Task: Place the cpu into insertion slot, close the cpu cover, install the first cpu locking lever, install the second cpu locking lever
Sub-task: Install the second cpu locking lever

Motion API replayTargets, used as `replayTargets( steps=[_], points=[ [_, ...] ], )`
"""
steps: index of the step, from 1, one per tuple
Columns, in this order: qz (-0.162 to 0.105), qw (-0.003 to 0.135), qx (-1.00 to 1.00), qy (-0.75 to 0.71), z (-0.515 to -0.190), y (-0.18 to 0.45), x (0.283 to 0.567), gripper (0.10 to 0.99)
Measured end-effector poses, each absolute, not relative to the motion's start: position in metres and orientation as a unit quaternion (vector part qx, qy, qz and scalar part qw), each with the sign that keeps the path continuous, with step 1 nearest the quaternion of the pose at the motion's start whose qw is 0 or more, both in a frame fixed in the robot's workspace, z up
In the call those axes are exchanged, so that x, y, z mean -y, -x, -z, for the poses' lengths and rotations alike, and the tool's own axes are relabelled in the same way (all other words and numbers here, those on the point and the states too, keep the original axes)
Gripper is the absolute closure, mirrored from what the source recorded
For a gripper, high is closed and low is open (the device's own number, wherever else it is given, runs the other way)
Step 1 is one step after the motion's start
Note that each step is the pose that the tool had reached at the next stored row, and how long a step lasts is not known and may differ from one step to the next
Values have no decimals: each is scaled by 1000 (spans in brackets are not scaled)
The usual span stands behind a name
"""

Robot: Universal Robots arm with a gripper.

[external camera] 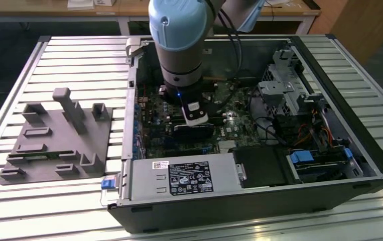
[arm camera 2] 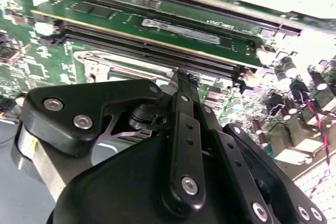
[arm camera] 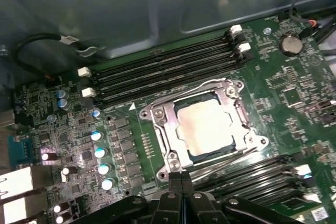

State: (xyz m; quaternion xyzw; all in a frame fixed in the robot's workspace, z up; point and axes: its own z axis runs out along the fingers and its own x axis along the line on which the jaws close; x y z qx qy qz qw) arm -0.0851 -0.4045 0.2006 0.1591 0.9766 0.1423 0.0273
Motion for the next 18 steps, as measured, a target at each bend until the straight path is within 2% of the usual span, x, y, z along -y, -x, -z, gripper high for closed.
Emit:
replayTargets(
  steps=[18],
  points=[
    [-162,24,-973,-159,-189,92,405,980]
  ],
)
